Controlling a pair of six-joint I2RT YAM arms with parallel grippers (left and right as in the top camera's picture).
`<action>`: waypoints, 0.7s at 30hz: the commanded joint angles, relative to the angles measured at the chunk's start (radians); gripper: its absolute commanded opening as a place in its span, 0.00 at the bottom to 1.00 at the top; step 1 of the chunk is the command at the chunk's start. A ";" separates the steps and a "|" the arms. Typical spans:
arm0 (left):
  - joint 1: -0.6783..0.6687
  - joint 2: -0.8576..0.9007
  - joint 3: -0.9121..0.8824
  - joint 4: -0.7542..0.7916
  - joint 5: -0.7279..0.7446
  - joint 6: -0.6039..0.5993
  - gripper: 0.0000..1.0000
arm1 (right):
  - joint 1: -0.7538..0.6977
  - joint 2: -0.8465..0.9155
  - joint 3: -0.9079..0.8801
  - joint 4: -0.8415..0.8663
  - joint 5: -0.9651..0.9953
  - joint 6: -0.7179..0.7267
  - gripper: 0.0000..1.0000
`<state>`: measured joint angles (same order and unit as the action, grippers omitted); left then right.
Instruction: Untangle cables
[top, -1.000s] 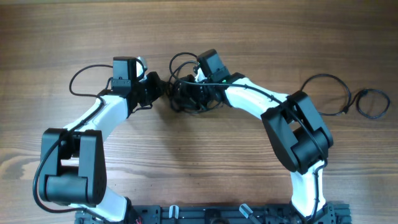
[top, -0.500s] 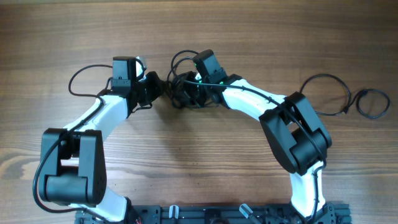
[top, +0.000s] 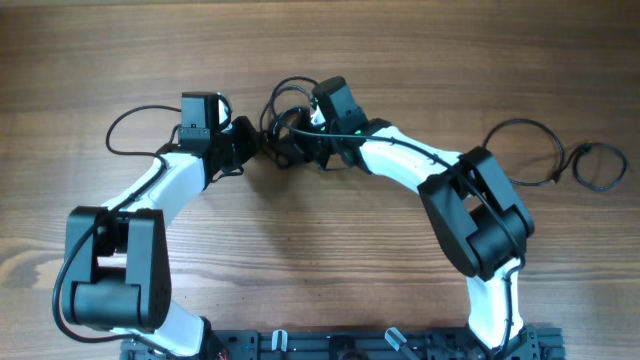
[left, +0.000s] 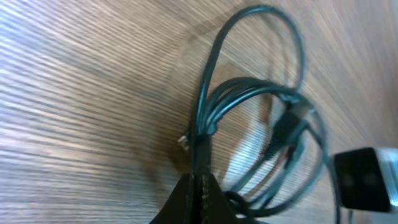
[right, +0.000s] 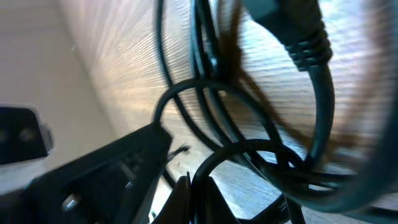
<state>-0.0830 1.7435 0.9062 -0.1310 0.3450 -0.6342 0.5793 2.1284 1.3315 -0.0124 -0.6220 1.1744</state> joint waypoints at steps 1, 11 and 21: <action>0.002 0.007 -0.005 -0.020 -0.116 -0.003 0.04 | -0.021 -0.043 0.002 0.034 -0.134 -0.146 0.04; 0.002 0.007 -0.005 -0.037 -0.223 -0.003 0.04 | -0.164 -0.158 0.002 0.020 -0.536 -0.354 0.04; 0.016 0.007 -0.005 -0.027 -0.204 -0.002 0.04 | -0.263 -0.158 0.002 -0.010 -0.766 -0.372 0.04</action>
<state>-0.0982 1.7416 0.9119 -0.1413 0.2462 -0.6422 0.4004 2.0396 1.3296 -0.0360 -1.1179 0.8307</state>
